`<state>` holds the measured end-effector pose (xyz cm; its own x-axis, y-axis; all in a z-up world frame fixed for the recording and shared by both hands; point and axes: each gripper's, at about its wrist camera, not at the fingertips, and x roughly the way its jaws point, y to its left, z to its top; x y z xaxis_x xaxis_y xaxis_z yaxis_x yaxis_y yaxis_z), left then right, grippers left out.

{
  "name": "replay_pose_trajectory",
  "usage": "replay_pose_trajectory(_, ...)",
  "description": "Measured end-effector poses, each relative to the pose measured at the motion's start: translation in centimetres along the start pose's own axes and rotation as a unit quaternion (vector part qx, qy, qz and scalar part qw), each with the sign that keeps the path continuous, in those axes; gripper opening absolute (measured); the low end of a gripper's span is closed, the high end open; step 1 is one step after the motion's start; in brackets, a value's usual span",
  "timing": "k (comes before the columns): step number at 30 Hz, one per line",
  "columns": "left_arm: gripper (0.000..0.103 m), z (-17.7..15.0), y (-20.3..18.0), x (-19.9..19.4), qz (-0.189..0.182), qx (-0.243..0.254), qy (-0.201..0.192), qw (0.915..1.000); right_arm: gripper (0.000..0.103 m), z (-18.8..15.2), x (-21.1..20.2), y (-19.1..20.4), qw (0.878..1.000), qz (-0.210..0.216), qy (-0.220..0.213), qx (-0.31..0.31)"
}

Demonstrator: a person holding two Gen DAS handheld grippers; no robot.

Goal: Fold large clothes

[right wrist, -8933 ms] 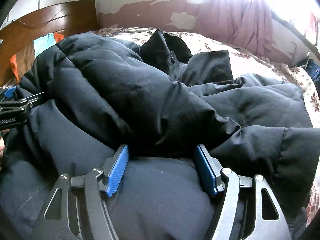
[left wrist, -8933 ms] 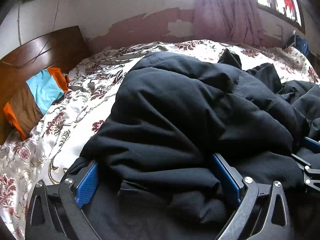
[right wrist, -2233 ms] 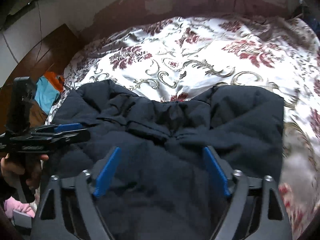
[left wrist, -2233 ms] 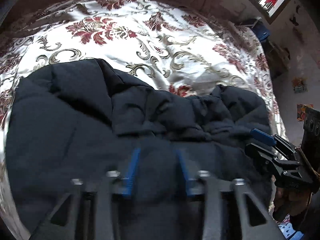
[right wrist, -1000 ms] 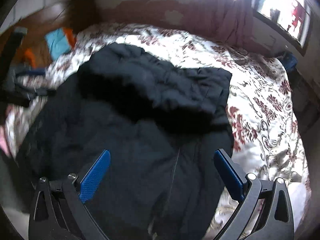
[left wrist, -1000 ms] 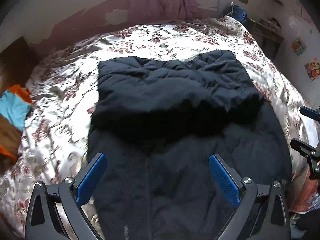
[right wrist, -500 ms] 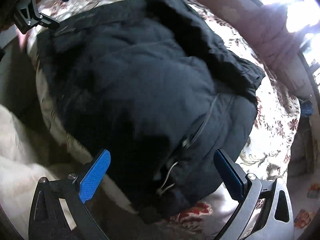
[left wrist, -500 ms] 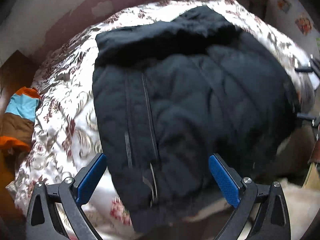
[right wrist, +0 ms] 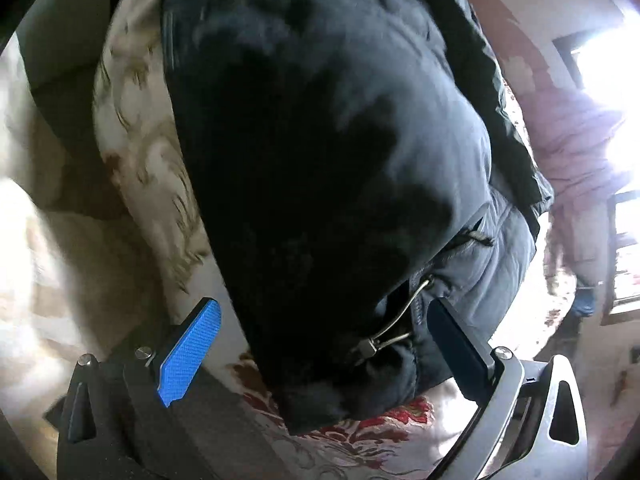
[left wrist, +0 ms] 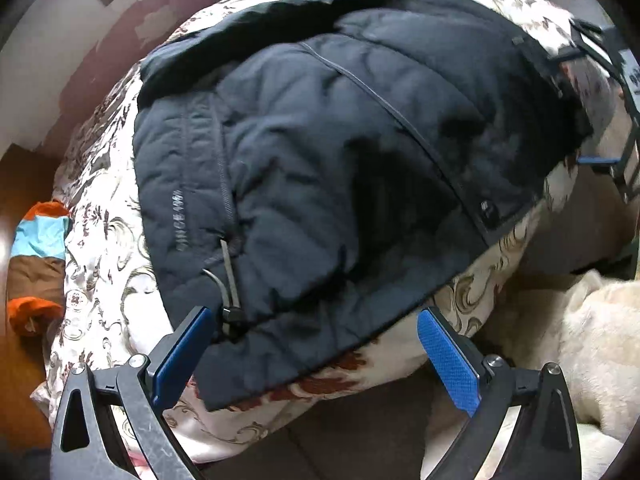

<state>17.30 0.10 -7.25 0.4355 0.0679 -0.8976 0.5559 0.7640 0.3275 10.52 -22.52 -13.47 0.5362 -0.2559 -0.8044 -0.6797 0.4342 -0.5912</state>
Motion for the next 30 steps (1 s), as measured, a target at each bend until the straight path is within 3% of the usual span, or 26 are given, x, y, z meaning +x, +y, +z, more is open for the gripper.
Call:
replay_pose_trajectory(7,0.102,-1.4,-3.2,2.2,0.066,0.069,0.004,0.9955,0.101,-0.4,3.8,4.0,0.992,-0.101,0.043,-0.053)
replay_pose_trajectory(11,0.102,-2.2,-4.9,3.8,0.105,0.114,0.0,0.9879,0.101,0.2,4.7,3.7,0.989,-0.137,0.051,-0.016)
replay_pose_trajectory(14,0.103,-2.7,-6.0,5.0,0.122,0.144,0.0,0.982,0.101,0.6,4.6,2.6,0.989,-0.14,0.052,0.024)
replay_pose_trajectory(25,0.102,-2.1,-5.0,4.6,0.113,0.139,-0.006,0.9838,0.096,0.3,1.1,-1.8,0.987,-0.091,0.028,0.127)
replay_pose_trajectory(28,0.102,-1.9,-4.7,4.0,0.118,0.155,-0.023,0.9806,0.084,0.8,-0.9,-4.4,0.984,-0.073,0.015,0.163)
replay_pose_trajectory(30,0.102,-1.9,-4.5,3.5,0.114,0.162,-0.034,0.9795,0.069,1.4,-1.9,-6.5,0.982,-0.052,0.006,0.182)
